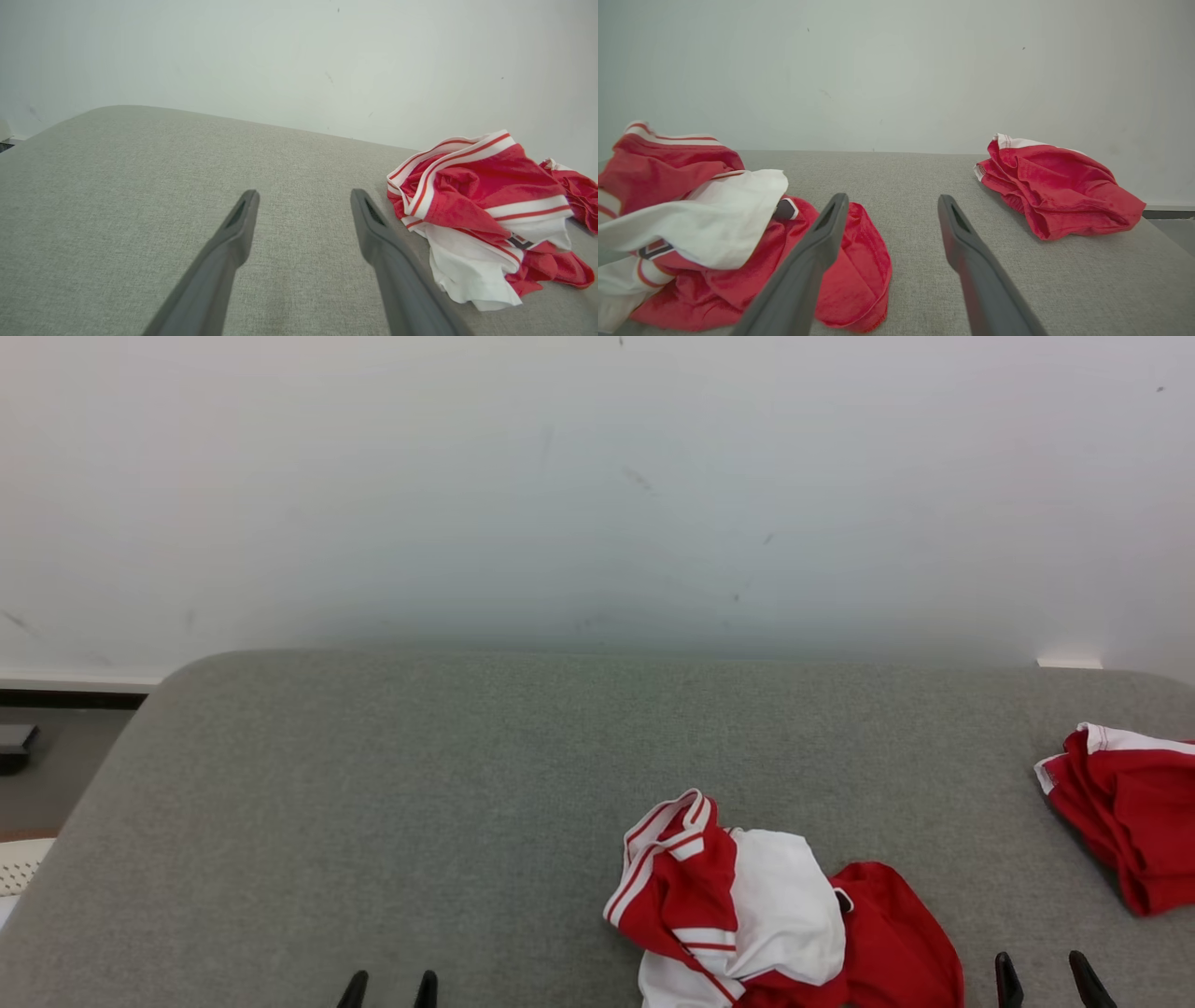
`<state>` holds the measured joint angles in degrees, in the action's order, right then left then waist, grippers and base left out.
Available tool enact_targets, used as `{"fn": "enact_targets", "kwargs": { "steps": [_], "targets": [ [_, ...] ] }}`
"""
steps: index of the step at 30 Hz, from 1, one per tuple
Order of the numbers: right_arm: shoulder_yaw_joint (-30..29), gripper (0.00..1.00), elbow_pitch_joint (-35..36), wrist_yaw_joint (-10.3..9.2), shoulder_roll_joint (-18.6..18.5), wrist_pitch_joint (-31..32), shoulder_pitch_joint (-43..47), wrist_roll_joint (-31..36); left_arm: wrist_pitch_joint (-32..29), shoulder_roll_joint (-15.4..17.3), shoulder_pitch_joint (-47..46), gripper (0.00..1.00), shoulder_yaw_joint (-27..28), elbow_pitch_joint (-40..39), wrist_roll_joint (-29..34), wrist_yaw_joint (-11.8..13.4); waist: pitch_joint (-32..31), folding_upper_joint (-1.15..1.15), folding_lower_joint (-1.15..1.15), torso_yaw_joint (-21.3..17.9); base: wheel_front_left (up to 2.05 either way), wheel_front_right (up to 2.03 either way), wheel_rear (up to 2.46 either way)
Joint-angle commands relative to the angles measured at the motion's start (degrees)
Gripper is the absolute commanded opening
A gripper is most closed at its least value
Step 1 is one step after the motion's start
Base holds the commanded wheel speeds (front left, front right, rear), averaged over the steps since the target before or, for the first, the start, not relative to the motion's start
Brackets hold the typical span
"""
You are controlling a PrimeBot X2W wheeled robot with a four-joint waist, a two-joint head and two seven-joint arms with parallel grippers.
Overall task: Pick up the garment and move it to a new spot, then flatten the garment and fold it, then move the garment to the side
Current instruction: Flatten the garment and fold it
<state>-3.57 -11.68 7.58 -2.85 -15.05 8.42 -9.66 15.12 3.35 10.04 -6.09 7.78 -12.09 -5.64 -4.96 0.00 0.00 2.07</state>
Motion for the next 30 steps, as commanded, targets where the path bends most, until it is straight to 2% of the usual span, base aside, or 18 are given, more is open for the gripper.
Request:
{"fn": "enact_targets", "kwargs": {
  "steps": [1,22,27,30],
  "targets": [
    [0.03,1.00,0.07,-0.18,-0.13,-0.16,-0.49,0.39,0.01,-0.05,-0.62,1.00,0.01,0.31,0.50,-0.41,0.28,0.00,0.00,-0.35,0.00,0.00,0.00],
    [0.35,1.00,-0.44,-0.18,-0.12,-0.16,-1.01,0.35,0.02,-0.37,-1.90,1.00,-0.71,1.78,1.03,-1.78,0.63,0.00,0.00,-1.94,0.00,0.00,0.00],
    [0.45,1.00,-0.26,-0.18,-0.12,-0.16,-1.26,0.52,-0.05,-0.38,-3.69,1.00,-6.09,2.86,-4.87,-1.86,0.72,0.00,0.00,-2.47,0.00,0.00,0.00],
    [0.74,1.00,-0.20,-0.18,-0.12,-0.16,-1.39,0.63,-3.94,-0.35,-6.10,1.00,-11.17,3.51,-11.53,-1.88,0.91,0.00,0.00,-3.13,0.00,0.00,0.00]
  ]
}}
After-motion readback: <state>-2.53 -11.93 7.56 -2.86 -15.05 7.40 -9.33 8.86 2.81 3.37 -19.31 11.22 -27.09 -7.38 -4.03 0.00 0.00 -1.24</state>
